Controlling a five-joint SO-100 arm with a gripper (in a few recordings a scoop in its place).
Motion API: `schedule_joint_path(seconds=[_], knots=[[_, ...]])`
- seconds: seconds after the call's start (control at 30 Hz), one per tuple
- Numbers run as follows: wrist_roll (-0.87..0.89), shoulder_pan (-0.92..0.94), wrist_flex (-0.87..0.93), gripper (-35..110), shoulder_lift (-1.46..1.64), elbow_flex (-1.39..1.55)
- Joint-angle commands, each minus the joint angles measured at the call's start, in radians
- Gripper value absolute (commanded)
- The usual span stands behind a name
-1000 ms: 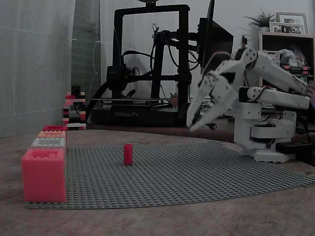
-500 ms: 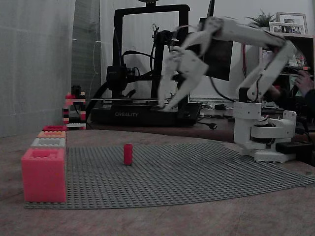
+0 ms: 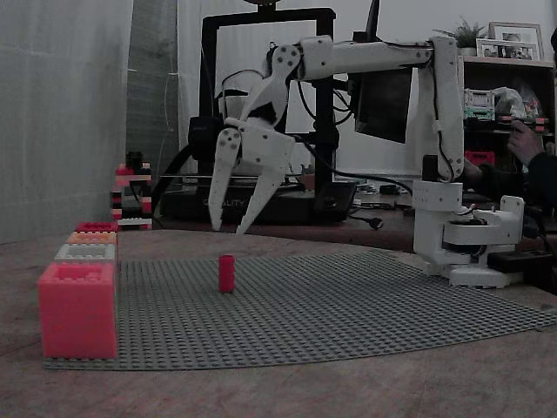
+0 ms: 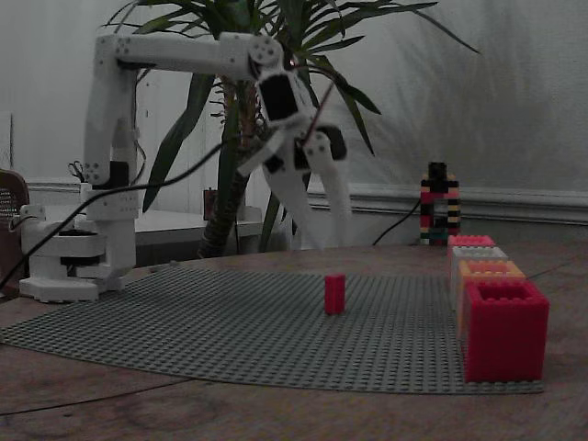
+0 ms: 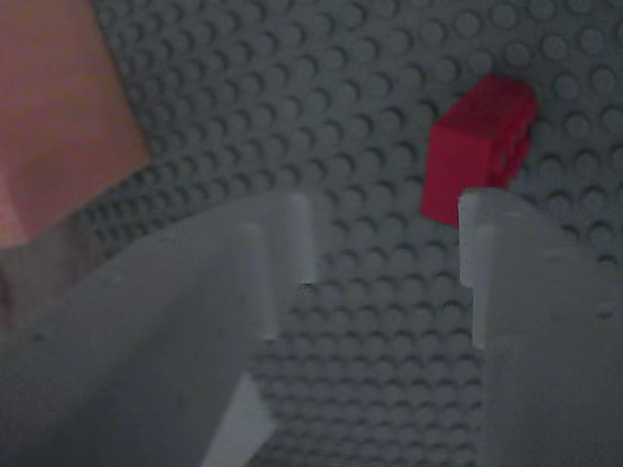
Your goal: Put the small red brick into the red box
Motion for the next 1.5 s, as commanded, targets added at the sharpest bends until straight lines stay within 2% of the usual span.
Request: schedule_joint_path(seconds=[0.0, 0.7, 0.87, 1.23, 1.47], knots=[[0.015, -0.034, 0.025, 15, 0.012, -0.064], [0.017, -0.035, -0.003, 13, -0.118, -0.095], [0.012, -0.035, -0.029, 0, -0.156, -0.112], [0.032, 0.075, -0.101, 0, -0.164, -0.336], [0.021, 0.006, 0.101, 0, -0.166, -0.341]])
